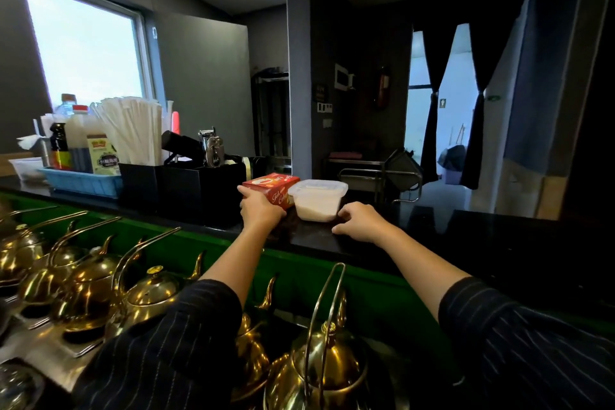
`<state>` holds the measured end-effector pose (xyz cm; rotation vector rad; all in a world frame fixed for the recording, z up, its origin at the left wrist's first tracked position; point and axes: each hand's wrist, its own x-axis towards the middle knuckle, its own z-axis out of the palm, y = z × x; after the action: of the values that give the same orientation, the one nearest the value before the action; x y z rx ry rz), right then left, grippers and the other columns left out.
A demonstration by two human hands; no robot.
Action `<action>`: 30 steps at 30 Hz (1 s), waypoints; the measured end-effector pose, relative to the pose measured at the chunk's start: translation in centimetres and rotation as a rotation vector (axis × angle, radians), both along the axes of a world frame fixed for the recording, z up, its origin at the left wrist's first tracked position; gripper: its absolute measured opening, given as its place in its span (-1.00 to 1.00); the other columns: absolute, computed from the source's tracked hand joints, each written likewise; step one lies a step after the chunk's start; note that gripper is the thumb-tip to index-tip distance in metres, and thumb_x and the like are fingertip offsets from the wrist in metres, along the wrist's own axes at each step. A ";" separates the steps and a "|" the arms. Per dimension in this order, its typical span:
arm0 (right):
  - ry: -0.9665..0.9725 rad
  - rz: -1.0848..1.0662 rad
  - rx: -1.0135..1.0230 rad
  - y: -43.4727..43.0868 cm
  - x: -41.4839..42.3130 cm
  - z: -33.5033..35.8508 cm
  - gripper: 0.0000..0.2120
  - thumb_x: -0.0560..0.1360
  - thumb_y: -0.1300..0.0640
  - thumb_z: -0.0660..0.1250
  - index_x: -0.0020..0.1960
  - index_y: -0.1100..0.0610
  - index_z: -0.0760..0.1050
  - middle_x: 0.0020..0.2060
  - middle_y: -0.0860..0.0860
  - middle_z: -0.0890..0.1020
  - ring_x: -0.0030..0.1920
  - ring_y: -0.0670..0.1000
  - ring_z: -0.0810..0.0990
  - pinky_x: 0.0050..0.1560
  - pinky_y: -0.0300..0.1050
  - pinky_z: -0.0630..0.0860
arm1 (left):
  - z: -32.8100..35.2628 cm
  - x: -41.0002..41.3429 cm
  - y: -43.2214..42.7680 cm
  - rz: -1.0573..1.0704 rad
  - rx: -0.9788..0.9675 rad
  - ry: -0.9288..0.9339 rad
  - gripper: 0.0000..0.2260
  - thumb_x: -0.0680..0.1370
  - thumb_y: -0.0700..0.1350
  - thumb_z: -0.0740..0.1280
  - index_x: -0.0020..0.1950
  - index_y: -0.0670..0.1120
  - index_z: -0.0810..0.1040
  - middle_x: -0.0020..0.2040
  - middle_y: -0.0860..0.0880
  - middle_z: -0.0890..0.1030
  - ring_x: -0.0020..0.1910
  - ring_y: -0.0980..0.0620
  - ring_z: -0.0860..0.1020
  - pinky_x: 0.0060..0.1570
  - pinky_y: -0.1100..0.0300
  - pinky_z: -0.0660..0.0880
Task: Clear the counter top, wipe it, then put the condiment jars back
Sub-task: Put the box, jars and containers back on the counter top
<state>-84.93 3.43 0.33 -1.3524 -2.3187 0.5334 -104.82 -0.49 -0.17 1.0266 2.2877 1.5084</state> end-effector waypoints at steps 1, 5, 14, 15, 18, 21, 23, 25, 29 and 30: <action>-0.021 0.018 0.013 -0.9 1.0 0.4 -0.51 0.45 0.08 0.45 0.32 0.21 0.46 0.21 0.14 0.56 0.21 0.11 0.53 0.16 -0.09 0.47 | 0.3 0.9 -0.8 0.019 0.017 0.021 -0.05 0.37 -0.20 0.51 0.52 -0.25 -0.09 0.40 -0.32 0.31 0.38 -0.28 0.33 0.33 -0.08 0.37; -0.047 0.044 0.101 -5.4 6.6 2.1 -0.56 0.45 0.11 0.46 0.29 0.20 0.51 0.15 0.14 0.61 0.18 0.10 0.55 0.19 -0.07 0.47 | 2.1 5.5 -5.1 0.065 0.108 0.175 -0.32 0.42 -0.19 0.43 0.41 -0.35 0.17 0.35 -0.32 0.35 0.35 -0.28 0.35 0.32 -0.03 0.36; -0.007 -0.014 0.214 -16.4 19.9 2.7 -0.67 0.46 0.10 0.46 0.18 0.21 0.57 -0.05 0.11 0.64 -0.01 0.03 0.59 -0.06 -0.20 0.42 | 3.3 22.0 -14.4 -0.242 0.224 0.353 -0.61 0.41 -0.29 0.29 0.23 -0.30 0.38 0.16 -0.27 0.53 0.17 -0.23 0.50 0.12 0.03 0.43; 0.000 -0.025 0.207 -17.3 21.3 2.2 -0.67 0.45 0.11 0.47 0.17 0.21 0.57 -0.06 0.11 0.63 -0.02 0.03 0.59 -0.06 -0.19 0.45 | 2.7 24.1 -15.3 -0.293 0.221 0.359 -0.62 0.40 -0.30 0.28 0.21 -0.29 0.39 0.15 -0.27 0.53 0.15 -0.23 0.51 0.09 0.04 0.43; 0.001 -0.069 0.160 -19.6 25.3 0.0 -0.65 0.44 0.12 0.48 0.17 0.21 0.56 -0.06 0.12 0.63 -0.02 0.06 0.60 0.00 -0.10 0.53 | 0.1 29.8 -17.3 -0.419 0.193 0.374 -0.65 0.38 -0.32 0.29 0.16 -0.27 0.42 0.12 -0.26 0.54 0.12 -0.23 0.51 0.05 0.06 0.43; -0.018 -0.119 0.071 -22.1 29.1 -3.0 -0.59 0.42 0.11 0.49 0.23 0.18 0.54 -0.04 0.08 0.62 -0.01 0.04 0.58 -0.01 -0.13 0.50 | -3.7 34.7 -19.1 -0.522 0.122 0.354 -0.65 0.37 -0.33 0.32 0.15 -0.26 0.41 0.10 -0.24 0.53 0.10 -0.21 0.50 0.02 0.04 0.43; -0.024 -0.136 0.013 -23.9 31.6 -5.7 -0.57 0.42 0.10 0.49 0.25 0.16 0.53 -0.03 0.06 0.61 0.02 0.04 0.58 0.03 -0.12 0.50 | -6.8 37.4 -20.7 -0.582 0.071 0.328 -0.64 0.37 -0.32 0.34 0.15 -0.23 0.42 0.08 -0.22 0.54 0.07 -0.19 0.51 0.00 0.05 0.44; -0.019 -0.162 -0.012 -25.8 34.2 -9.1 -0.58 0.41 0.12 0.48 0.25 0.16 0.54 -0.02 0.08 0.62 0.03 0.06 0.58 0.09 -0.08 0.50 | -10.3 39.6 -22.7 -0.625 0.060 0.291 -0.63 0.36 -0.30 0.36 0.15 -0.23 0.44 0.03 -0.22 0.56 0.03 -0.18 0.53 0.00 0.09 0.43; 0.054 -0.230 -0.068 -29.8 38.5 -16.4 -0.60 0.40 0.20 0.47 0.22 0.14 0.55 0.03 0.12 0.64 0.03 0.08 0.58 0.11 -0.11 0.47 | -17.7 42.7 -28.4 -0.678 0.109 0.157 -0.66 0.36 -0.23 0.45 0.09 -0.21 0.49 -0.12 -0.13 0.57 -0.11 -0.08 0.56 -0.04 0.12 0.48; 0.081 -0.250 -0.082 -30.7 39.5 -18.1 -0.61 0.40 0.20 0.46 0.22 0.13 0.55 0.04 0.11 0.64 0.06 0.08 0.58 0.13 -0.11 0.47 | -19.3 43.1 -30.0 -0.680 0.117 0.127 -0.64 0.36 -0.19 0.48 0.10 -0.19 0.49 -0.13 -0.09 0.56 -0.13 -0.04 0.56 -0.03 0.08 0.50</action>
<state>-45.47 -27.32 -17.73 -1.5997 -2.0444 0.5965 -61.72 -30.53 -19.52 1.7424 1.6494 1.3073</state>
